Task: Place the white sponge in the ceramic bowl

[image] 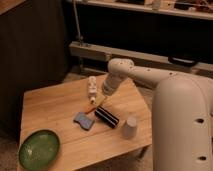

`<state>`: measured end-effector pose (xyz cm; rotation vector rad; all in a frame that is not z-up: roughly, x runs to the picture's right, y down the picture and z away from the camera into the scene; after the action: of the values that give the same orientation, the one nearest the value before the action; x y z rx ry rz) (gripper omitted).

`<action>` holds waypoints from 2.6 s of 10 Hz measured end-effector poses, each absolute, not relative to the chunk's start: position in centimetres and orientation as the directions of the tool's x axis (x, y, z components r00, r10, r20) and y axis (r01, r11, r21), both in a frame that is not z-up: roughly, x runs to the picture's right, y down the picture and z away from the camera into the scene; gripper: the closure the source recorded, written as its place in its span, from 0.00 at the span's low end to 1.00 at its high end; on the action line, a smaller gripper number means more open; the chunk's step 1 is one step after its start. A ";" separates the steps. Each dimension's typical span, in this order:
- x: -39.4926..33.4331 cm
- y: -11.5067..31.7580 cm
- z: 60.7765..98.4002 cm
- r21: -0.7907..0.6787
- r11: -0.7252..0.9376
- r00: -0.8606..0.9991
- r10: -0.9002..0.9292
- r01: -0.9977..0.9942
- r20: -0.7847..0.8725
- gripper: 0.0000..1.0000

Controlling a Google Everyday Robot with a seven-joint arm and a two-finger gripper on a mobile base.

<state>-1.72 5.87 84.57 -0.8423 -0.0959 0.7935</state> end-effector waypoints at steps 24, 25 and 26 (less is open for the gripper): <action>-9.4 8.1 79.8 -0.441 0.677 0.792 0.594 -0.589 -0.145 0.20; -9.9 8.1 80.2 -0.446 0.685 0.801 0.581 -0.576 -0.142 0.20; -10.6 8.3 80.5 -0.479 0.684 0.816 0.563 -0.550 -0.133 0.20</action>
<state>-10.59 8.33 80.48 -0.5284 -0.0260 0.6240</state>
